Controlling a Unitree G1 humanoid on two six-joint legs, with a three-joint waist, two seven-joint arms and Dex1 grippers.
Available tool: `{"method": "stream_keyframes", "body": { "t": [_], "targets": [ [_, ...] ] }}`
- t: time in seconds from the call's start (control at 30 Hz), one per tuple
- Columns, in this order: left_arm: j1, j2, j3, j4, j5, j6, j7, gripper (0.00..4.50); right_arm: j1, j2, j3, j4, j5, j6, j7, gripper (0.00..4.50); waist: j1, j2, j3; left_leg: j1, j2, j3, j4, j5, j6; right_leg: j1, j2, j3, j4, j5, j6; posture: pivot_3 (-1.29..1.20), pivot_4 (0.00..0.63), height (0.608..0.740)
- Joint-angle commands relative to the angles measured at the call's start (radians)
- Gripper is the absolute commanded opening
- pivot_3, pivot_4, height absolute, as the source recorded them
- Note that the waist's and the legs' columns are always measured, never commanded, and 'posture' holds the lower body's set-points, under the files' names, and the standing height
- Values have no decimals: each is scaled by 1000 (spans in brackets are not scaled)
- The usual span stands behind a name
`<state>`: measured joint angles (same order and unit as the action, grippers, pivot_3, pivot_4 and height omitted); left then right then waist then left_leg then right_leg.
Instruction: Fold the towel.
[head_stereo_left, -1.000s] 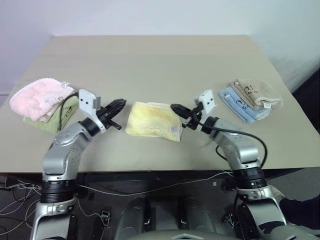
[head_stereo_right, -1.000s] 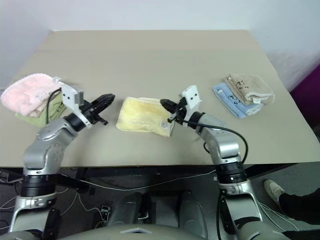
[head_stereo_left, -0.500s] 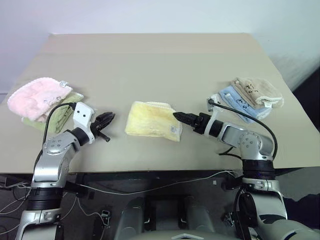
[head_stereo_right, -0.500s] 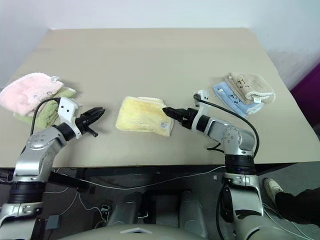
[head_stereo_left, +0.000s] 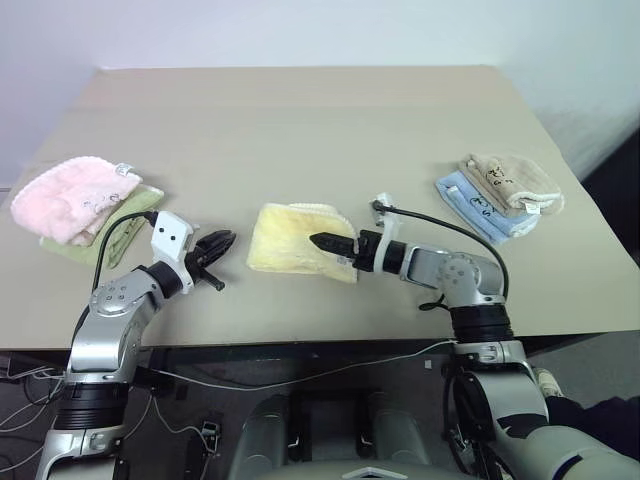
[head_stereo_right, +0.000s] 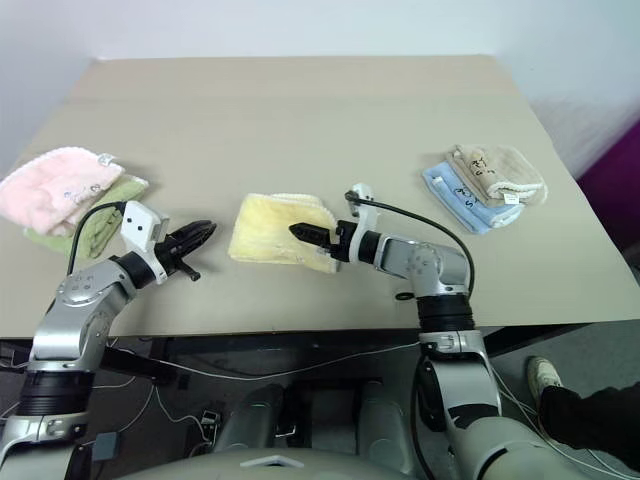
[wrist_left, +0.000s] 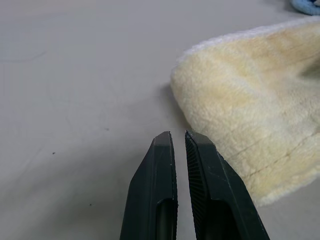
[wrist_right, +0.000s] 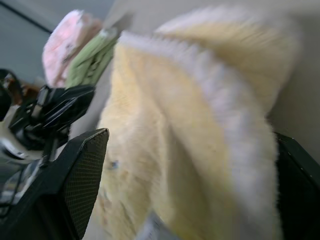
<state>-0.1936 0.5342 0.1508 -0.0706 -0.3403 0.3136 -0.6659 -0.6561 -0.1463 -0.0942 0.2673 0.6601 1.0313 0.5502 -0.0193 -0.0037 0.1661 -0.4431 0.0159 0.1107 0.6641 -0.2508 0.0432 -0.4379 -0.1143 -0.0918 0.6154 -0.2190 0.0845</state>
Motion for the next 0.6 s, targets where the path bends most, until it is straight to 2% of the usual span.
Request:
{"method": "stream_keyframes", "body": {
  "t": [0.03, 0.07, 0.17, 0.53, 0.6],
  "targets": [
    [20, -9, 7, -59, -12, -2, 11, 434, -29, 25, -8, 17, 14, 13, 0, 4486, 0, 0, 0, 0, 0, 0, 0, 0, 0, 0, 0, 0, 0, 0, 0, 0, 150, 740],
    [26, -12, 7, -65, -11, -2, 12, 434, -31, 30, -14, 22, 17, 15, -1, 4486, 0, 0, 0, 0, 0, 0, 0, 0, 0, 0, 0, 0, 0, 0, 0, 0, 150, 740],
    [43, -19, 7, -82, -11, -1, 17, 434, -34, 39, -39, 30, 29, 27, -7, 3893, 0, 0, 0, 0, 0, 0, 0, 0, 0, 0, 1, 0, 0, 0, 0, 0, 150, 740],
    [37, -31, -7, -75, -3, -3, 15, 434, -12, 53, -90, -15, 66, 56, -17, 159, 2, 0, 0, 0, 0, 0, 0, 0, 0, 0, 1, 0, 0, 0, 0, 0, 150, 740],
    [33, -30, -10, -72, -4, -3, 13, 434, -5, 55, -94, -32, 72, 58, -18, 19, 2, 0, 0, 0, 0, 0, 0, 0, 0, 0, 1, 0, 0, 0, 0, 0, 150, 740]
  ]
}}
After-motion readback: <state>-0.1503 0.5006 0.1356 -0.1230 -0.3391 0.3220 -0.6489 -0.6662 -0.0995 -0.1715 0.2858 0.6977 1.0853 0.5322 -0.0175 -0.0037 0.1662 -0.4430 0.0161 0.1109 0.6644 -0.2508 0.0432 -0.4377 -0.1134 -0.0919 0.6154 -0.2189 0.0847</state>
